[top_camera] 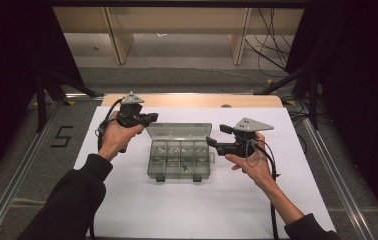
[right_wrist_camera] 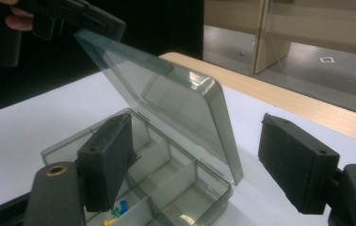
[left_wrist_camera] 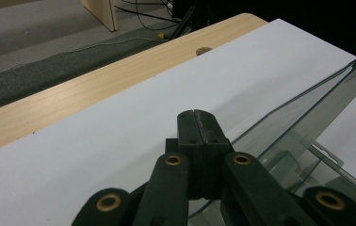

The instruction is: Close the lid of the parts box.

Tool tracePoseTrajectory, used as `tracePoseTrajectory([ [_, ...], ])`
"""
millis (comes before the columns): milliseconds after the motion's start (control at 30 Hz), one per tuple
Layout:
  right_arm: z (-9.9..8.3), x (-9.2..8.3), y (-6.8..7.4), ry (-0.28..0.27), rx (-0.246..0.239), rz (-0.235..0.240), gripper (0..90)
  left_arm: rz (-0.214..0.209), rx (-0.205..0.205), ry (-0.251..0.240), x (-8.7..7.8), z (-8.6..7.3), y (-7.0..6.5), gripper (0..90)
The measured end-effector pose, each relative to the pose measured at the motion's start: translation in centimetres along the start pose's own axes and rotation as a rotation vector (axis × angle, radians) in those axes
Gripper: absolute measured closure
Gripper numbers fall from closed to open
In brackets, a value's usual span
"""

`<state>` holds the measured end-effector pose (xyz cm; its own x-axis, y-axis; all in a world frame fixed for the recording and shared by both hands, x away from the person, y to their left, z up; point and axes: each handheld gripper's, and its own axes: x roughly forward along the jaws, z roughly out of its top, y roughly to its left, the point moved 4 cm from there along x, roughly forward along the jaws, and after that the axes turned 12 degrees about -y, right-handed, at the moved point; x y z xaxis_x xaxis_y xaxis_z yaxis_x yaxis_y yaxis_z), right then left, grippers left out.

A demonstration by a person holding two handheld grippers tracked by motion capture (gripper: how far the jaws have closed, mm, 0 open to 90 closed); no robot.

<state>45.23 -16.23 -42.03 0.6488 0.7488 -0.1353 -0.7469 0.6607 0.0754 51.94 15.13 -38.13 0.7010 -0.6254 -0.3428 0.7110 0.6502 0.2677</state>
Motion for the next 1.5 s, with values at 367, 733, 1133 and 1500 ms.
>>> tracePoseTrajectory([
  [367, 0.8, -2.0, 1.5, -0.003, 0.010, 0.054, 30.8, -0.036, 0.000, -0.012, -0.9, -1.9, -1.6, 89.4],
  [733, 1.2, -2.8, 2.6, 0.026, -0.052, 0.096, 50.3, -0.068, -0.013, -0.043, -2.1, -3.0, -3.1, 89.4],
  [1133, 1.0, -2.8, 2.9, 0.045, -0.059, 0.120, 67.6, -0.077, -0.022, -0.056, -3.1, -4.2, -4.8, 89.5],
  [1500, -0.7, -2.4, 3.0, 0.118, -0.079, 0.141, 82.9, -0.097, -0.381, -0.046, -3.9, -4.8, -8.9, 89.5],
])
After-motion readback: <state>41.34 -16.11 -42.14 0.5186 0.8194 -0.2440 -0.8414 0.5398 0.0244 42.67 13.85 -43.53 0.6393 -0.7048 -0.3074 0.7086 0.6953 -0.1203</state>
